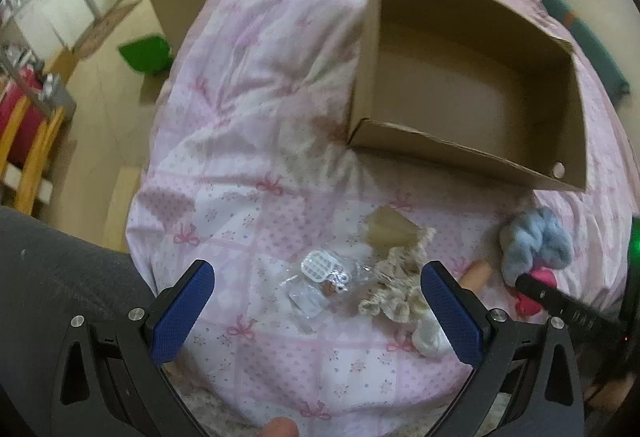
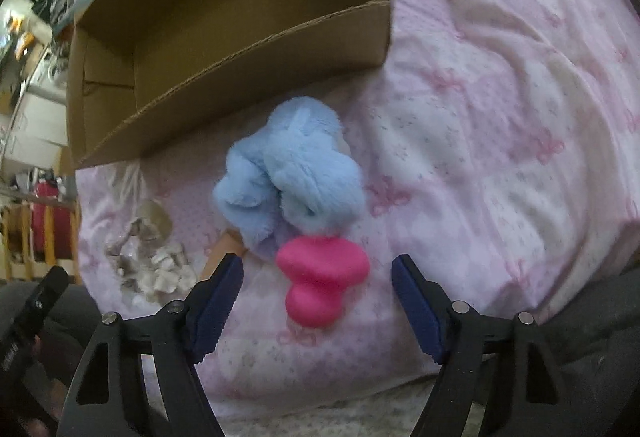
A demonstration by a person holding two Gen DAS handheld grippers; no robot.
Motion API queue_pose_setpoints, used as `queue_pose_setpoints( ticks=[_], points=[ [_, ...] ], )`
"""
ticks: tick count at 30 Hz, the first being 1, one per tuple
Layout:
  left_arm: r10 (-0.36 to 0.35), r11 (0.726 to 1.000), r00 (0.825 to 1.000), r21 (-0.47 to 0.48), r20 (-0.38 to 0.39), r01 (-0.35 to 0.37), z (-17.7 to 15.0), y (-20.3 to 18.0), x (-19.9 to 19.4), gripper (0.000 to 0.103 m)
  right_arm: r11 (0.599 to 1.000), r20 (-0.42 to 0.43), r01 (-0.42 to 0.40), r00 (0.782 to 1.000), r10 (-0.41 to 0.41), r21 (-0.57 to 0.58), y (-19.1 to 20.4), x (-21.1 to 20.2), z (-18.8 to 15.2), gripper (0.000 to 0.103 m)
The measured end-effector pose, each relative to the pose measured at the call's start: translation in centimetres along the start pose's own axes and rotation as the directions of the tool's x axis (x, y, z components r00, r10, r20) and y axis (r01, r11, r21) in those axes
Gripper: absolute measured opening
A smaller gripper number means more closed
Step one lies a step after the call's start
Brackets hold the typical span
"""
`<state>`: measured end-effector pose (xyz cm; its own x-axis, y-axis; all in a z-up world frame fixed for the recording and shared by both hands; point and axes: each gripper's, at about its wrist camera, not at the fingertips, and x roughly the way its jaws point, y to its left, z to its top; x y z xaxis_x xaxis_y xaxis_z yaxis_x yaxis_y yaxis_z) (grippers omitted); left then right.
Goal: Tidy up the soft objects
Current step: 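Grasp the pink rubber duck with the right gripper while the left grasps the plastic bag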
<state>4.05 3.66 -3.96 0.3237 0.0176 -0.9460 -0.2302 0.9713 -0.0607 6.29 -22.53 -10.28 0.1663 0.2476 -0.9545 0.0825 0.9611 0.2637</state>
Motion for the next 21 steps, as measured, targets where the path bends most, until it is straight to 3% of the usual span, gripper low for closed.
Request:
queue_pose_setpoints(
  ticks=[2,3,6,10,14,17,19,21],
  points=[
    [0.002,1.0,1.0,-0.029,-0.03,-0.003,0.8,0.6,0.6,0.103,1.0,-0.007,0.001,1.0,-0.001,-0.007,0.3,0.5,-0.2,0.053],
    [0.009,0.999,0.999,-0.042,-0.042,-0.011,1.2,1.0,0.9,0.103,1.0,-0.009,0.0,1.0,0.0,-0.006,0.3,0.6,-0.4,0.049],
    [0.028,0.998,0.996,-0.061,-0.09,-0.033,1.9,1.5,2.0,0.103,1.0,0.008,-0.013,1.0,0.013,0.005,0.3,0.1,-0.5,0.049],
    [-0.004,0.996,0.987,-0.093,-0.161,-0.011,1.9,2.1,3.8,0.101,0.998,0.025,-0.058,0.998,0.059,-0.002,0.0,-1.3,-0.3,0.048],
    [-0.027,0.993,0.973,-0.116,-0.227,0.0,1.8,2.3,6.2,0.074,0.99,0.064,-0.137,0.988,0.139,-0.028,0.7,-2.7,-0.8,0.048],
    [-0.05,0.988,0.962,-0.151,-0.269,0.009,1.7,2.5,7.6,0.072,0.986,0.07,-0.163,0.984,0.165,-0.033,1.2,-2.8,-1.0,0.048],
    [-0.066,0.987,0.954,-0.16,-0.291,0.019,1.5,2.3,8.6,0.063,0.986,0.069,-0.164,0.984,0.166,-0.028,1.1,-2.8,-0.9,0.048],
    [-0.072,0.989,0.949,-0.146,-0.308,0.028,1.3,1.9,9.3,0.061,0.986,0.066,-0.168,0.983,0.169,-0.02,1.1,-2.5,-0.8,0.048]
  ],
)
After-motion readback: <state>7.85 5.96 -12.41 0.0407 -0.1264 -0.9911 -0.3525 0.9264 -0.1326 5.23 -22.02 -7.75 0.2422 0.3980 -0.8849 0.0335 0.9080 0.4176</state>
